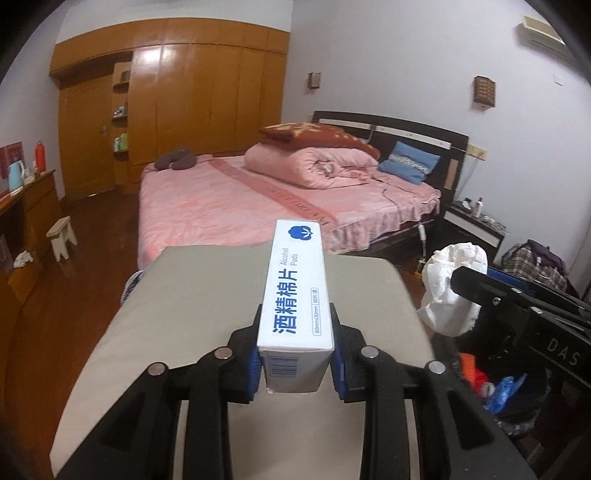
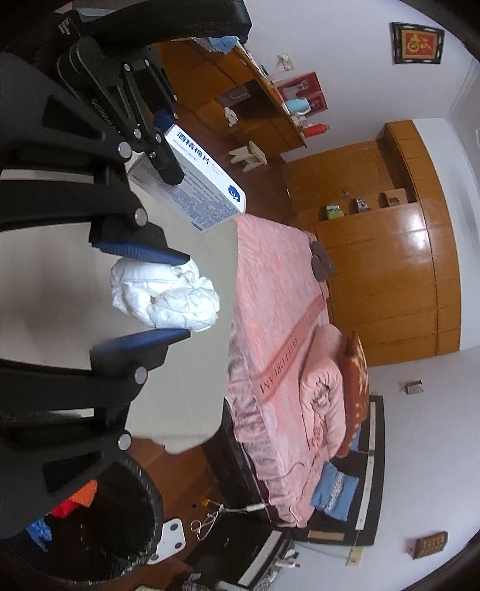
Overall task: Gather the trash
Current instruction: 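Carry the alcohol-pad box and tissue over the black bin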
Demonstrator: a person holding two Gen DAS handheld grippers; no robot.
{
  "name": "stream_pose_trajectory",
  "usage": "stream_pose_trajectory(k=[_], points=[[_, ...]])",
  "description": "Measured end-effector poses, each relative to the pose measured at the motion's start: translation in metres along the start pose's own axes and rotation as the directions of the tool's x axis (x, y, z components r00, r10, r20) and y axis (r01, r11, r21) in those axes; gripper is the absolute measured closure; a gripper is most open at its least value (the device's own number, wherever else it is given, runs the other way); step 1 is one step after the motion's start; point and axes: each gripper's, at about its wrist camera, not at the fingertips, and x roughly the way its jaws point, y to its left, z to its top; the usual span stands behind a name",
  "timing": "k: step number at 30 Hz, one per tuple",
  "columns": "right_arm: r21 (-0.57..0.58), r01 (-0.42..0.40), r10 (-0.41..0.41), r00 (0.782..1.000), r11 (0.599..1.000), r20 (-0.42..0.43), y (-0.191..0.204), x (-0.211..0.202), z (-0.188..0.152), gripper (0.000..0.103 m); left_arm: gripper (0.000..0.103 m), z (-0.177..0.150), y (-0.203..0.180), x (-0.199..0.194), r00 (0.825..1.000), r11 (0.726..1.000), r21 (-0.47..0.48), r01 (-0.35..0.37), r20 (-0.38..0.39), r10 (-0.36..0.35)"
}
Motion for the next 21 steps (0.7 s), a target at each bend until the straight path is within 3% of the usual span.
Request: stream_pose_trajectory(k=[21], points=[[0.097,0.177,-0.183,0.982,0.979,0.056,-0.109,-0.084,-0.02,0.069,0.073,0.006,-0.132,0.006,0.984,0.979,0.105,0.175,0.012,-0.177]])
